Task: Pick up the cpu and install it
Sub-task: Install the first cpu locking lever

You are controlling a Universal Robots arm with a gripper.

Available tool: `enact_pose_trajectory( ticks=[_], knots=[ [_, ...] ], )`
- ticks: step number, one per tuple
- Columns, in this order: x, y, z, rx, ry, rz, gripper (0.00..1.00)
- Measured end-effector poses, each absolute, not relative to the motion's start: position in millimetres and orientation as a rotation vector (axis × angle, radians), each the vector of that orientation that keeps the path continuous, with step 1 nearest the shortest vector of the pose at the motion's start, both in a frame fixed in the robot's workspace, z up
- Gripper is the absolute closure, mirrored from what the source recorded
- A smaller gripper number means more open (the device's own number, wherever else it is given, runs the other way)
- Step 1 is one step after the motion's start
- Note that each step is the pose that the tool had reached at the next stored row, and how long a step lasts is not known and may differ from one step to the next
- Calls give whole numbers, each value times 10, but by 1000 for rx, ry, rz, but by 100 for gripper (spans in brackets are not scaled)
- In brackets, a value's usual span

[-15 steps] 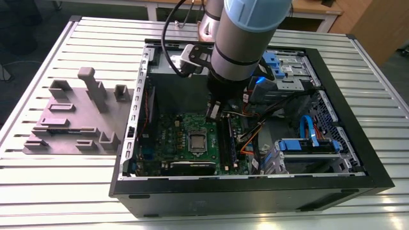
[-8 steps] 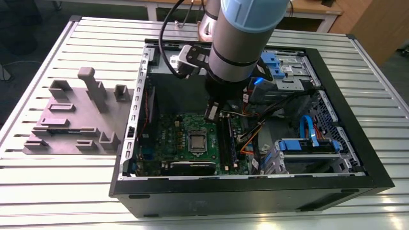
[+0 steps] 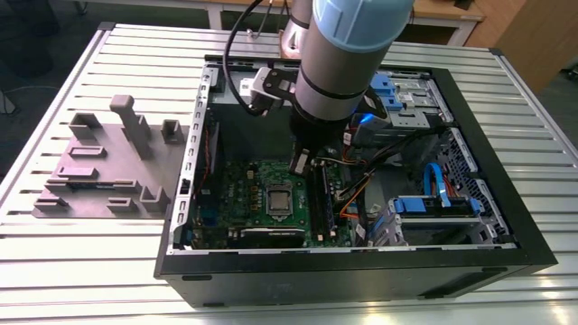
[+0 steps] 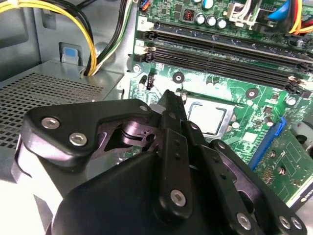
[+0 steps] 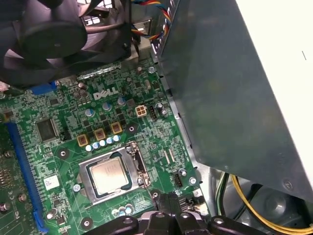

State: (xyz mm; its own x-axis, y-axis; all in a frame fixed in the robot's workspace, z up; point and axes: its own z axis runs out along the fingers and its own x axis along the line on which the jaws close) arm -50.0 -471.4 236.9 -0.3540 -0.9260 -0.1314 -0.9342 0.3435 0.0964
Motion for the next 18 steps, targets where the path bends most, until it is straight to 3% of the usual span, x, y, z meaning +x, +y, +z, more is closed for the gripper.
enact_pose_trajectory(
  ticks=[18],
  knots=[
    [-508, -4803, 2369, -1805, 2495, 245, 90]
  ],
)
